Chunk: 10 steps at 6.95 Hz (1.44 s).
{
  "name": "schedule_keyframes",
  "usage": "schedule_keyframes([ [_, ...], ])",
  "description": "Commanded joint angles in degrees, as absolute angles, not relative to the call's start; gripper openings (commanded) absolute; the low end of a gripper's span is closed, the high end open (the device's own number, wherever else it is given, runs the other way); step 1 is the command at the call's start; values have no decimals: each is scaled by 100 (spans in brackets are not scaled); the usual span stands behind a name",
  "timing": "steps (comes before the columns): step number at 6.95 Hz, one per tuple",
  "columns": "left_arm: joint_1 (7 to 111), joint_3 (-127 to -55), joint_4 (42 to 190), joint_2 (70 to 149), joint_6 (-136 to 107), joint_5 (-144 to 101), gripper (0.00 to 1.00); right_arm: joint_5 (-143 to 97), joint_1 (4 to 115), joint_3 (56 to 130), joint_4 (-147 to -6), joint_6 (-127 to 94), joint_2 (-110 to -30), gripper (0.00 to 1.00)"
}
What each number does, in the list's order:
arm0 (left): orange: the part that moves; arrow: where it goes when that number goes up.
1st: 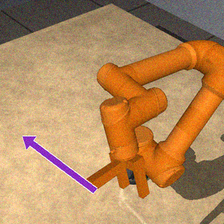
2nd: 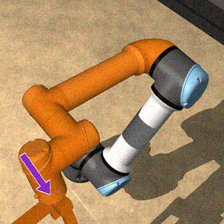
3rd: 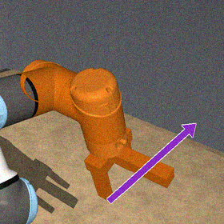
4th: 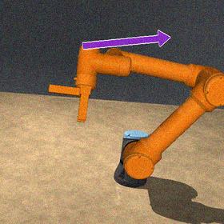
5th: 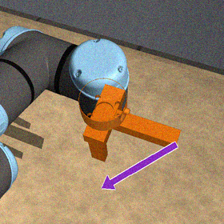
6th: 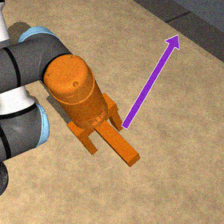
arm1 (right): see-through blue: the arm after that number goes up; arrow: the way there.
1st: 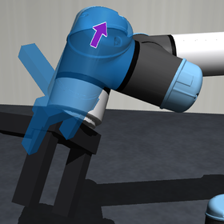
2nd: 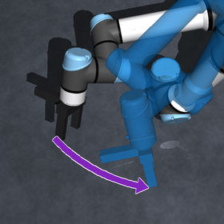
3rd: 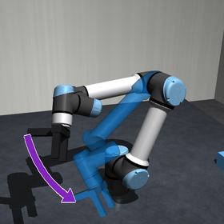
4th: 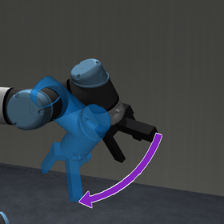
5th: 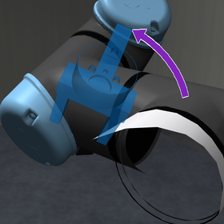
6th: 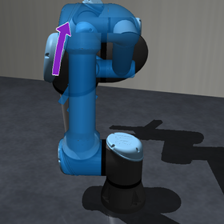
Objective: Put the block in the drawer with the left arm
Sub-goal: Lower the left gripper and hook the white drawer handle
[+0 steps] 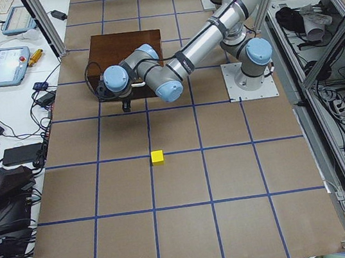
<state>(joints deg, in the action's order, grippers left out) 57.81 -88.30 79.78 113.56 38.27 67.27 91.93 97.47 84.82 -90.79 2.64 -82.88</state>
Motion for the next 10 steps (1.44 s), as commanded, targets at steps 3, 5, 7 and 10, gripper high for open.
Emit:
schedule_keyframes([
  [3,6002,-8842,7972,11505,3815,6338,100,9185,9747,8481,-9079,264,-8288,100],
  [5,6064,-8842,7963,11575,3823,6346,100,9193,9747,8481,-9079,264,-8288,100],
  [7,6056,-8807,7901,11663,3806,6372,100,9193,9747,8481,-9079,272,-8288,100],
  [10,6056,-8807,7893,11751,3788,6381,100,9193,9747,8481,-9079,272,-8288,100],
])
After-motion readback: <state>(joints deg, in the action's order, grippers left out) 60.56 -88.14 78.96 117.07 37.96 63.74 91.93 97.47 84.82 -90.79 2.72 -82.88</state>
